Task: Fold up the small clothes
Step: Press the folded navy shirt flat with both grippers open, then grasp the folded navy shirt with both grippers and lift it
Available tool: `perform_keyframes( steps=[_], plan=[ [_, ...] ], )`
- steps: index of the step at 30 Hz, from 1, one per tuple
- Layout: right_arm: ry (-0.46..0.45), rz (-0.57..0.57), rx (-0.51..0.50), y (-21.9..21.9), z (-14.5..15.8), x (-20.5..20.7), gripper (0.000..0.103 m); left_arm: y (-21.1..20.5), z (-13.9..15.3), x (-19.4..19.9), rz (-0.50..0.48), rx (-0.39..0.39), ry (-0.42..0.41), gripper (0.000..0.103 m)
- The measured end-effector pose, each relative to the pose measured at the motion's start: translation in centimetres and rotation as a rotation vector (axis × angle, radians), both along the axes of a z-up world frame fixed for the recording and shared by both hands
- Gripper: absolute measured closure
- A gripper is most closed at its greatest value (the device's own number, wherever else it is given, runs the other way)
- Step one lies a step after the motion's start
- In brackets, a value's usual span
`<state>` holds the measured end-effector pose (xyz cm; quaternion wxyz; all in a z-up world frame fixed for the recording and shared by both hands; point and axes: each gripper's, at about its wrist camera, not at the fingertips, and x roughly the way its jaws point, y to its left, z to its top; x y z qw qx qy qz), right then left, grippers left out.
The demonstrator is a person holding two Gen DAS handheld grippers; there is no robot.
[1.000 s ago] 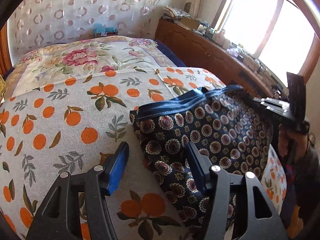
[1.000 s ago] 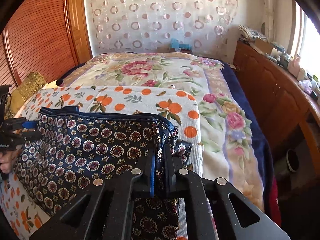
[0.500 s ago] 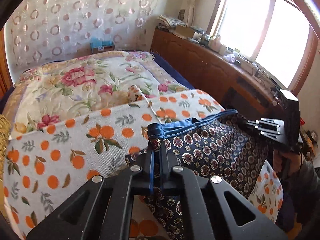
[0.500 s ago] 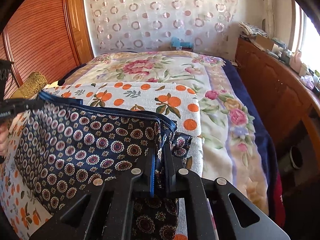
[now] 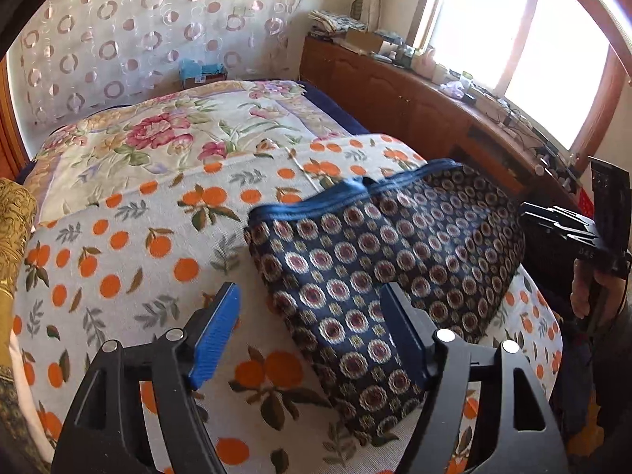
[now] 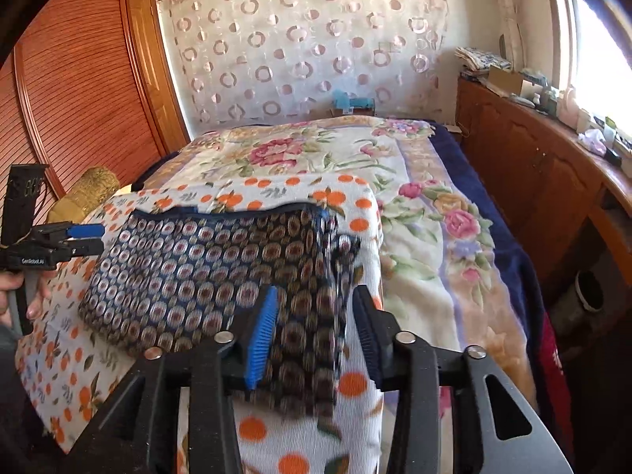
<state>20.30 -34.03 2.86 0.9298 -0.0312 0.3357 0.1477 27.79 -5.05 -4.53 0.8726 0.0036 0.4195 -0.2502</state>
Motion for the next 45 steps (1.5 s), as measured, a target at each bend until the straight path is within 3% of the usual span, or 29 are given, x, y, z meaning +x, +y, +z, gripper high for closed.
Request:
perform_keyframes(
  steps=[9,11,12,18,20,24,25,34,41,43,45],
  plan=[
    [0.096,0.024,0.017,-0.5,-3.3,-1.4,0.061,-1.1,-3.2,-0.1,0.01,0.049,0.049,0.029],
    [0.11,0.021,-0.009,-0.6,-3.6,-1.0,0.088,-1.1,-3.4,-0.3,0.014,0.047,0.044,0.029],
    [0.122,0.002,-0.071,-0.5,-4.1,-0.8,0.099,-1.1,-3.4,-0.3,0.015,0.051,0.042,0.029],
    [0.078,-0.013,-0.074,-1.0,-2.5,-1.0,0.099,-1.0,-3.6,-0.4,0.012,0.054,0.026,0.029],
    [0.037,-0.034,-0.071,-0.8,-1.5,-1.3,0.096,-0.8,-3.5,-0.2,0.017,0.038,0.038,0.029],
    [-0.02,-0.05,-0.049,-0.2,0.0,-0.1,0.044,-0.3,-3.3,1.0,0.033,0.003,0.075,0.029],
    [-0.014,-0.047,-0.039,0.1,-0.1,0.4,0.04,-0.1,-3.3,1.5,0.042,-0.009,0.086,0.029],
    [0.137,-0.034,-0.028,1.8,-3.1,7.6,0.04,-1.0,-3.3,3.2,0.054,-0.007,0.109,0.029],
    [0.186,0.014,-0.017,1.8,-3.7,9.2,0.04,-0.8,-3.3,2.6,0.08,-0.047,0.111,0.029],
    [0.181,0.025,-0.042,1.9,-3.8,9.4,0.04,-0.8,-3.3,2.6,0.081,-0.049,0.114,0.032],
    [0.192,0.033,-0.016,1.7,-3.6,9.7,0.045,-0.7,-3.3,2.7,0.08,-0.057,0.117,0.045]
  ],
)
